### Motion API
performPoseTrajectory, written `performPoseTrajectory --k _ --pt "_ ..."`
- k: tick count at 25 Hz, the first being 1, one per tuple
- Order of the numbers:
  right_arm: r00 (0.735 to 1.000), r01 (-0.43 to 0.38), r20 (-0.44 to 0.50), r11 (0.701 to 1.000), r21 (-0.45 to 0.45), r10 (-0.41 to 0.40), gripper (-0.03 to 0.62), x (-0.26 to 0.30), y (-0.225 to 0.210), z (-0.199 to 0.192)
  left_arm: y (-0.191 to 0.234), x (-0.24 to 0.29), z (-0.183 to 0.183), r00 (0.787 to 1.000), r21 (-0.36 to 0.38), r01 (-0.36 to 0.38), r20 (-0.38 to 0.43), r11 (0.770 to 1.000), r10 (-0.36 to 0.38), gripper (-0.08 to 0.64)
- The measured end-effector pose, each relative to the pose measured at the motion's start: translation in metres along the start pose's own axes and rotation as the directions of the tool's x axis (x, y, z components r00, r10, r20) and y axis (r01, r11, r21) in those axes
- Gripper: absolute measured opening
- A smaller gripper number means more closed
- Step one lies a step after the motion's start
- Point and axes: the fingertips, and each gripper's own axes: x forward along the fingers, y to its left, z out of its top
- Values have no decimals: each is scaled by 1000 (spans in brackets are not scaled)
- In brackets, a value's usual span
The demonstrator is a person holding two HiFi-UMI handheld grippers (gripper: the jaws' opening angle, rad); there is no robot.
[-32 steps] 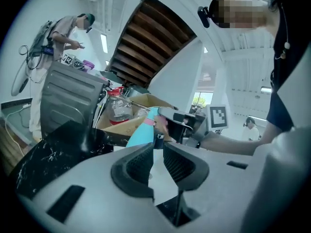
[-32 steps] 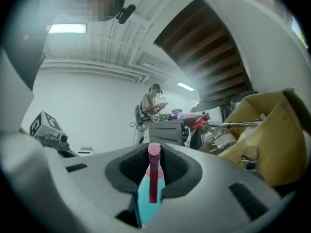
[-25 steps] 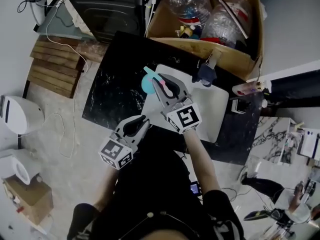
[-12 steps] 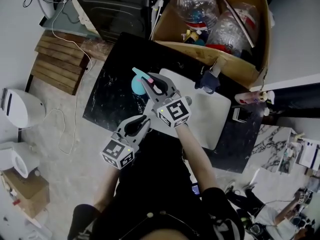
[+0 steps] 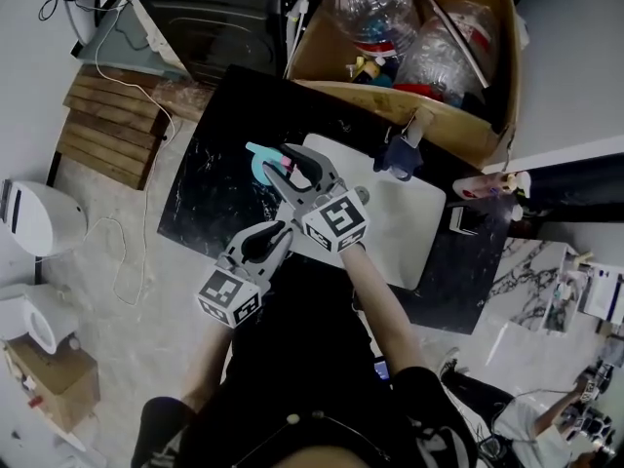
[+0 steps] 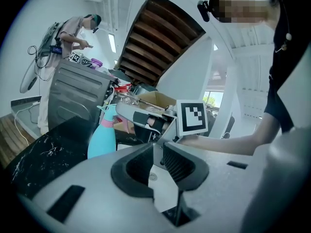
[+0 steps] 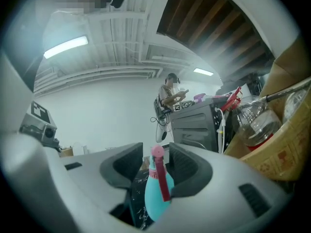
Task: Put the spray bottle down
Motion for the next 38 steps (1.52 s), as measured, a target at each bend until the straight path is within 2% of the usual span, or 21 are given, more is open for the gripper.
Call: performPoseTrajectory --k 3,9,11,12,14,20,27,30,35,38 --pt "1000 22 -13 1000 -14 -22 170 -5 -3 -2 -3 1 1 1000 12 12 -4 1000 -12 67" --pt "994 107 -2 993 46 -107 184 -44 -14 -3 -10 1 2 999 27 39 -5 999 -39 67" --pt "986 165 7 985 57 -165 151 -68 -17 0 -12 2 3 999 31 54 -4 998 -53 67" --pt "980 196 15 979 62 -198 103 -83 -18 3 -14 3 4 998 34 62 -2 998 -62 67" --pt "965 258 28 963 70 -261 4 -112 -17 8 -17 6 8 997 43 81 2 996 -81 66" --pt "921 389 2 920 52 -390 2 -188 4 14 -35 18 26 988 99 152 22 983 -155 67" --pt "819 571 15 817 77 -574 2 -255 14 26 -62 32 43 973 201 219 31 955 -230 56" --pt "798 602 -11 797 39 -602 2 -268 19 25 -71 34 49 968 227 225 57 948 -243 44" --pt "803 595 -22 802 43 -595 2 -278 26 22 -84 35 51 962 299 233 69 925 -264 15" --pt "800 600 -28 799 27 -600 2 -277 26 20 -86 34 50 961 313 236 65 920 -269 9"
